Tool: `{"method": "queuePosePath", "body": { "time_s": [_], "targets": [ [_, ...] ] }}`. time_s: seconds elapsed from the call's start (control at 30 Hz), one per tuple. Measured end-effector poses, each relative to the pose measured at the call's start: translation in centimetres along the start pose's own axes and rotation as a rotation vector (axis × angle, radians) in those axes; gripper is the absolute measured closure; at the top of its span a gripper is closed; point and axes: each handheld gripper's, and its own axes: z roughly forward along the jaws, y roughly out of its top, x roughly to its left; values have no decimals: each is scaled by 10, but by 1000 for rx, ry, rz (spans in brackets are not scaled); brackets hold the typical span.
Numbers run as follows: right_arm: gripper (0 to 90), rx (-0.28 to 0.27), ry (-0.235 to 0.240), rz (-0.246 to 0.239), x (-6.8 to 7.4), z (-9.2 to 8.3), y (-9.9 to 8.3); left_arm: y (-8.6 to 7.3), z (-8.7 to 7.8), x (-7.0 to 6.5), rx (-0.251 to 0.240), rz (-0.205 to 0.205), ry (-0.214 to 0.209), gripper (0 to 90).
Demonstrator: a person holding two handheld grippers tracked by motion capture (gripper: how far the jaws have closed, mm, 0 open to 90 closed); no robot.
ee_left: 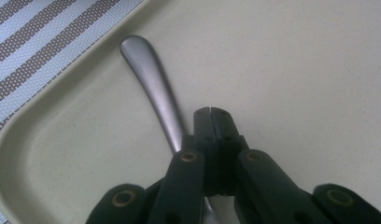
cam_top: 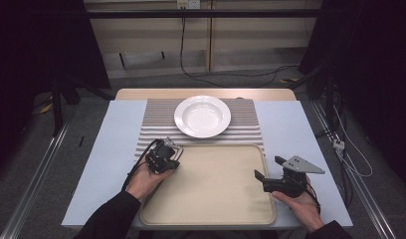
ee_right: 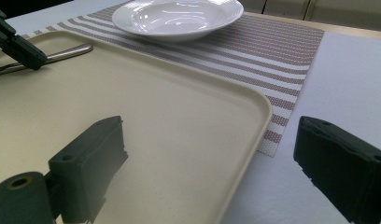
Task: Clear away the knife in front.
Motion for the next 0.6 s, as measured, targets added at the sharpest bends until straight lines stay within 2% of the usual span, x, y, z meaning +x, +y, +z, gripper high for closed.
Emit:
{"method": "queuePosePath", "body": {
  "time_s": [0.13,0.27,0.4,0.5,0.6],
  "targets": [
    [87,0,-1,-1,0,0,0,-1,-1,3,4,-22,-15,900],
    [87,-2,0,1,0,0,0,-2,-4,7,1,-33,-12,900],
    [87,-1,-2,0,0,1,0,-5,-6,9,7,-21,-6,900],
    [87,0,-3,0,0,1,0,-6,-6,9,8,-39,4,900],
    [87,1,-5,0,0,1,0,-7,-7,10,12,-40,16,900]
  ]
}}
